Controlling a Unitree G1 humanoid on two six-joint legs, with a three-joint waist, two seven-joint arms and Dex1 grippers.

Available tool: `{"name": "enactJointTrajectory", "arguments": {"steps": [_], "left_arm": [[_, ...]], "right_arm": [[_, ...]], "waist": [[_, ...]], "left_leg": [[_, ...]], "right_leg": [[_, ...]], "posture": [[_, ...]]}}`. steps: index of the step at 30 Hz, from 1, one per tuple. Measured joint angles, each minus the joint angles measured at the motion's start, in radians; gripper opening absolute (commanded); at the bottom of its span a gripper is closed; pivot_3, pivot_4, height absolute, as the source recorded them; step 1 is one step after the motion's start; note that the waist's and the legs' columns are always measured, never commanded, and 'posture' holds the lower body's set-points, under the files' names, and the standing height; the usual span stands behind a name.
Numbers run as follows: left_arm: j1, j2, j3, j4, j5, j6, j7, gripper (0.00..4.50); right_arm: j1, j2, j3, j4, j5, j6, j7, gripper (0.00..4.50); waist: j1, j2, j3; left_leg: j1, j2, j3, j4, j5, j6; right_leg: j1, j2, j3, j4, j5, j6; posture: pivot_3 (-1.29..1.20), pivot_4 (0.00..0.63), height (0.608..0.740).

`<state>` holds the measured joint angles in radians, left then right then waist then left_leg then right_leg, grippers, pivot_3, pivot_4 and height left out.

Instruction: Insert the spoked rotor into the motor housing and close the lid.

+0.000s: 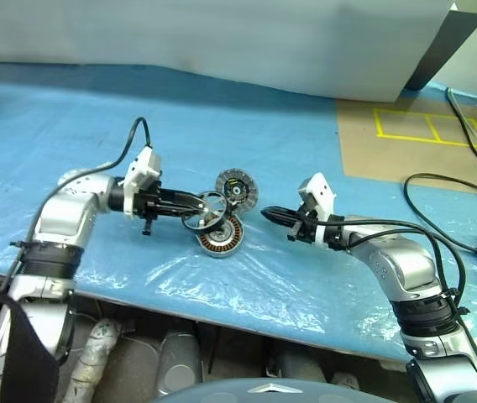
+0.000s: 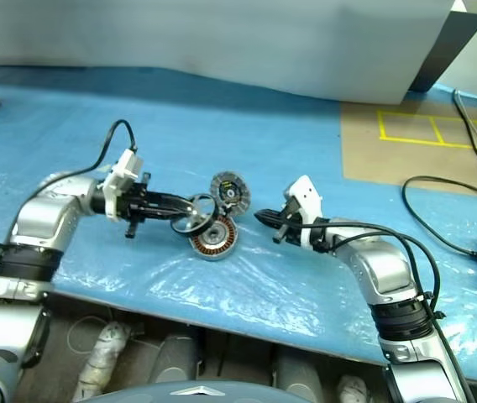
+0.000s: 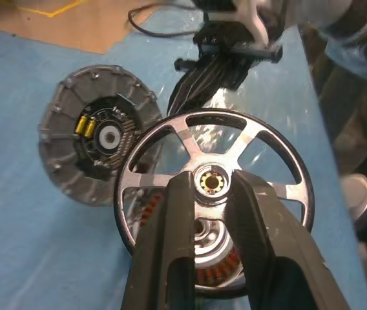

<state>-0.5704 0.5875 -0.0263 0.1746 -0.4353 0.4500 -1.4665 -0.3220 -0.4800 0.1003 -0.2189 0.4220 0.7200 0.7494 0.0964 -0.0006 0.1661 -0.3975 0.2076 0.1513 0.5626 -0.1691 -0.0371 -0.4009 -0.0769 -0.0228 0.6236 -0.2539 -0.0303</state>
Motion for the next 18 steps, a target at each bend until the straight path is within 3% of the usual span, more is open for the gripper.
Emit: {"name": "enactJointTrajectory", "arguments": {"steps": [4, 18], "left_arm": [[0.050, -0.002, 0.025, -0.043, -0.051, 0.082, 0.080, 0.52], [0.104, -0.044, -0.010, -0.029, -0.038, 0.060, 0.173, 0.52]], "right_arm": [[0.000, -0.005, 0.001, 0.000, -0.004, 0.000, -0.003, 0.00], [-0.006, -0.008, 0.012, 0.006, -0.028, 0.000, -0.001, 0.00]], "waist": [[-0.002, 0.000, 0.000], [-0.001, 0.000, 0.000]], "left_leg": [[0.001, 0.000, 0.000, 0.000, 0.000, 0.000], [0.001, 0.000, 0.000, 0.001, 0.000, 0.000]], "right_leg": [[0.000, 0.000, 0.001, 0.000, 0.000, 0.000], [0.000, 0.000, 0.001, 0.000, 0.001, 0.001]], "posture": [[0.00, 0.150, 0.740], [0.00, 0.150, 0.740]]}}
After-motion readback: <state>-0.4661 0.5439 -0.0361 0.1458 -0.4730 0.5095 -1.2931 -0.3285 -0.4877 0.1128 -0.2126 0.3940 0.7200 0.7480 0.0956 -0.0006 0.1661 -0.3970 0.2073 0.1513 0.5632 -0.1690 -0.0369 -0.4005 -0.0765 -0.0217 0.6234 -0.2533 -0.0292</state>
